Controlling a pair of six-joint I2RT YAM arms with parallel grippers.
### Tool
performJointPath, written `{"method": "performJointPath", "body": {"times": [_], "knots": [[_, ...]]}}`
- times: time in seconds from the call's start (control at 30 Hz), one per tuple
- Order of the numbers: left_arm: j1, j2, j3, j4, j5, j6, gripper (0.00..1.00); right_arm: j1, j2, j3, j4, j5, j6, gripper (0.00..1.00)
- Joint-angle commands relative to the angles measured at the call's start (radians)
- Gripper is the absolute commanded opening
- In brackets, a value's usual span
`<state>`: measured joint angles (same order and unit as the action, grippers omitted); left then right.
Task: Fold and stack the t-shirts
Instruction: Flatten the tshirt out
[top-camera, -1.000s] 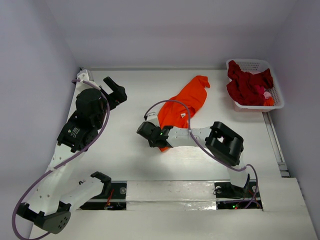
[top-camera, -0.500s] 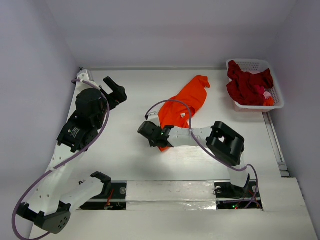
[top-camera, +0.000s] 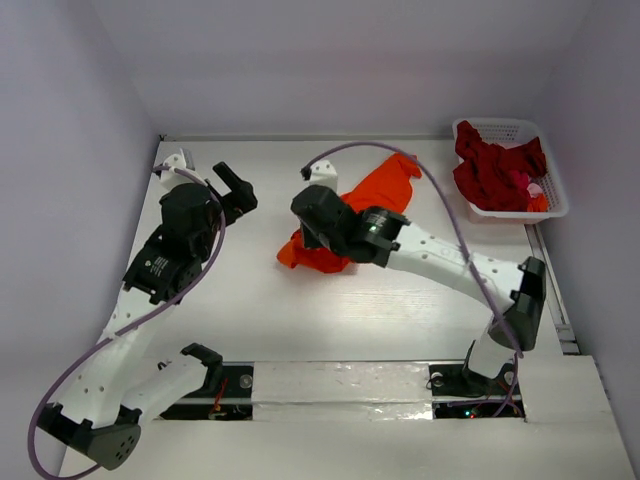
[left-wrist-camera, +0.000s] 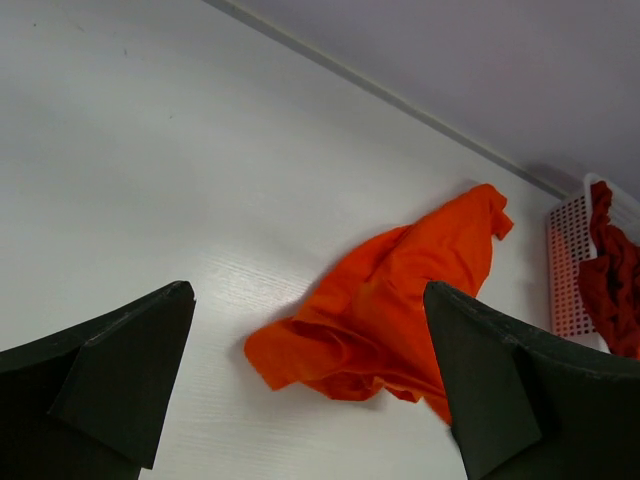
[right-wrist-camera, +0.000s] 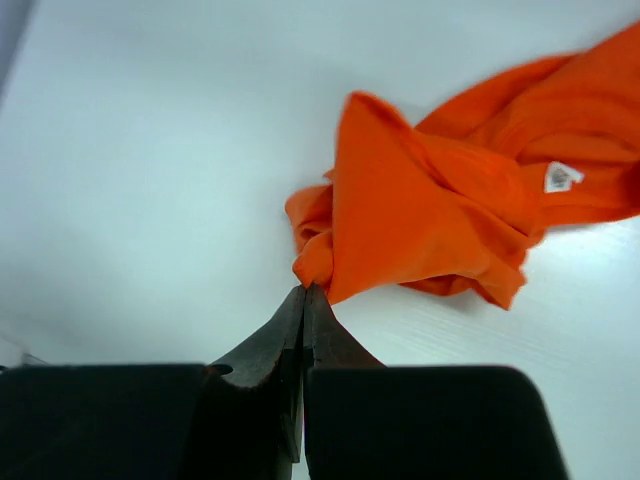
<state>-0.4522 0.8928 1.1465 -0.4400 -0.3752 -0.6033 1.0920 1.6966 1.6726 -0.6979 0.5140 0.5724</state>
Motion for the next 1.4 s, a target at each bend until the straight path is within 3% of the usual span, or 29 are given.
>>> {"method": "performJointPath", "body": {"times": [0.0, 0.2, 0.47, 0.93, 1.13, 1.37], "knots": [[-0.005, -0.012, -0.043, 0.050, -0.018, -0.003, 0.99, -0.007, -0.043, 0.133, -0.121, 0.046, -0.052, 0.00], [-0.005, -0.018, -0.103, 0.078, 0.002, -0.015, 0.99, -0.007, -0.026, 0.457, -0.270, 0.098, -0.158, 0.00], [-0.005, -0.049, -0.215, 0.107, 0.062, -0.064, 0.99, -0.007, 0.018, 0.777, -0.334, 0.211, -0.249, 0.00], [-0.005, -0.130, -0.303, 0.121, 0.163, -0.112, 0.99, -0.007, -0.068, 0.937, -0.155, 0.325, -0.449, 0.00], [-0.005, -0.135, -0.283, 0.087, 0.346, -0.079, 0.99, -0.007, -0.054, 0.971, -0.153, 0.371, -0.480, 0.00], [-0.005, -0.183, -0.418, 0.124, 0.504, -0.150, 0.99, -0.017, -0.071, 0.938, -0.144, 0.380, -0.479, 0.00]]}}
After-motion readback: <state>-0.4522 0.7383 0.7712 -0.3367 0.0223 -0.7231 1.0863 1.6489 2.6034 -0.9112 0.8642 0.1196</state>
